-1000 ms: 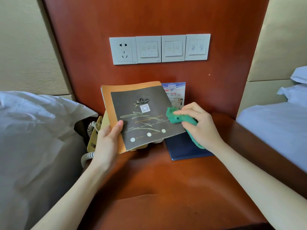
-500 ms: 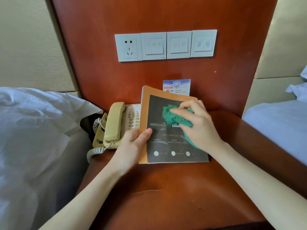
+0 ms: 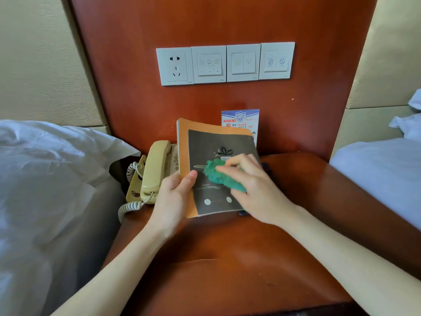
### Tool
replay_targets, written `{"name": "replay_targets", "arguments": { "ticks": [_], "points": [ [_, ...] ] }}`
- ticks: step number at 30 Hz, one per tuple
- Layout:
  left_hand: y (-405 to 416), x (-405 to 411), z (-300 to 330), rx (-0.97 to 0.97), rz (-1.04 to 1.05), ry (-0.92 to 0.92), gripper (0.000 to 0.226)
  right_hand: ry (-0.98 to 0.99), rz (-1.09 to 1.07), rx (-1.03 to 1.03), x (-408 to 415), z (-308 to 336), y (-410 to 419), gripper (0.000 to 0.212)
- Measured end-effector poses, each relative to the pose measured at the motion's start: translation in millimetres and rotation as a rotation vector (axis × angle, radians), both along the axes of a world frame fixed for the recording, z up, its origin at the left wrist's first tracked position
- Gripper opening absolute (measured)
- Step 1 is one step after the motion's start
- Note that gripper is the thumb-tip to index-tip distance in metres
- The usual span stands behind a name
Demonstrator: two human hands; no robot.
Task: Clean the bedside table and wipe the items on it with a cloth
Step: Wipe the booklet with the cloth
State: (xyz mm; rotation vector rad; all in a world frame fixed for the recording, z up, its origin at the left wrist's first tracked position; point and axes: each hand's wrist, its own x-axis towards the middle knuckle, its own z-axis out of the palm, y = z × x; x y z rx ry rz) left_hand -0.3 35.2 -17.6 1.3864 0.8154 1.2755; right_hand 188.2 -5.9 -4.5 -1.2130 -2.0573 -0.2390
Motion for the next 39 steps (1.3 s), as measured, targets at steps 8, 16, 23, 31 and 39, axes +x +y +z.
{"name": "replay_targets", "arguments": {
  "ticks": [8, 16, 23, 31, 39],
  "points": [
    [5.9, -6.5, 6.5, 0.051, 0.087, -0.117, 0.022, 0.03, -0.063, 0.071, 16.7, 8.1, -1.2, 0.035],
    [0.5, -4.3, 4.3, 0.186, 0.075, 0.04, 0.025, 0.273, -0.385, 0.051, 14.2, 0.2, 16.7, 0.046],
    [-3.1, 2.6, -0.8, 0.166, -0.063, 0.174, 0.027, 0.251, -0.152, 0.115, -9.6, 11.8, 12.7, 0.049],
    [-2.0, -1.0, 2.9, 0.152, 0.085, 0.041, 0.026, 0.089, 0.178, 0.011, -25.4, 4.1, -5.4, 0.041],
    [3.5, -5.0, 6.1, 0.096, 0.176, 0.0, 0.026, 0.098, 0.117, 0.109, -1.3, 7.4, -10.6, 0.026]
  ]
}}
